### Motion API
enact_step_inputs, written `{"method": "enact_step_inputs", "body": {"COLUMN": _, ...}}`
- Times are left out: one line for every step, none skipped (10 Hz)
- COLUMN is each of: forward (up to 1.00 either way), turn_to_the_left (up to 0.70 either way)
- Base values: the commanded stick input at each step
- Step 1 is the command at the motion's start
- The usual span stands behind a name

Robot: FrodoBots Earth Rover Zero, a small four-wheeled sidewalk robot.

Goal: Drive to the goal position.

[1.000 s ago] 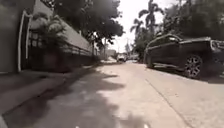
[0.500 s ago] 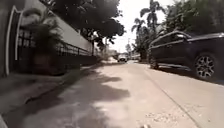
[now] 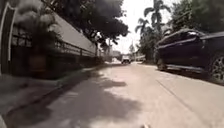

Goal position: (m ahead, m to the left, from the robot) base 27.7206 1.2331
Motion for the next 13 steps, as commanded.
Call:
{"method": "enact_step_inputs", "body": {"forward": 1.0, "turn_to_the_left": 0.14}}
{"method": "enact_step_inputs", "body": {"forward": 1.0, "turn_to_the_left": 0.12}}
{"method": "enact_step_inputs", "body": {"forward": 1.0, "turn_to_the_left": 0.11}}
{"method": "enact_step_inputs", "body": {"forward": 1.0, "turn_to_the_left": 0.1}}
{"method": "enact_step_inputs", "body": {"forward": 1.0, "turn_to_the_left": 0.06}}
{"method": "enact_step_inputs", "body": {"forward": 1.0, "turn_to_the_left": 0.07}}
{"method": "enact_step_inputs", "body": {"forward": 1.0, "turn_to_the_left": 0.08}}
{"method": "enact_step_inputs", "body": {"forward": 1.0, "turn_to_the_left": 0.06}}
{"method": "enact_step_inputs", "body": {"forward": 1.0, "turn_to_the_left": 0.04}}
{"method": "enact_step_inputs", "body": {"forward": 1.0, "turn_to_the_left": 0.04}}
{"method": "enact_step_inputs", "body": {"forward": 1.0, "turn_to_the_left": 0.04}}
{"method": "enact_step_inputs", "body": {"forward": 1.0, "turn_to_the_left": 0.07}}
{"method": "enact_step_inputs", "body": {"forward": 1.0, "turn_to_the_left": 0.1}}
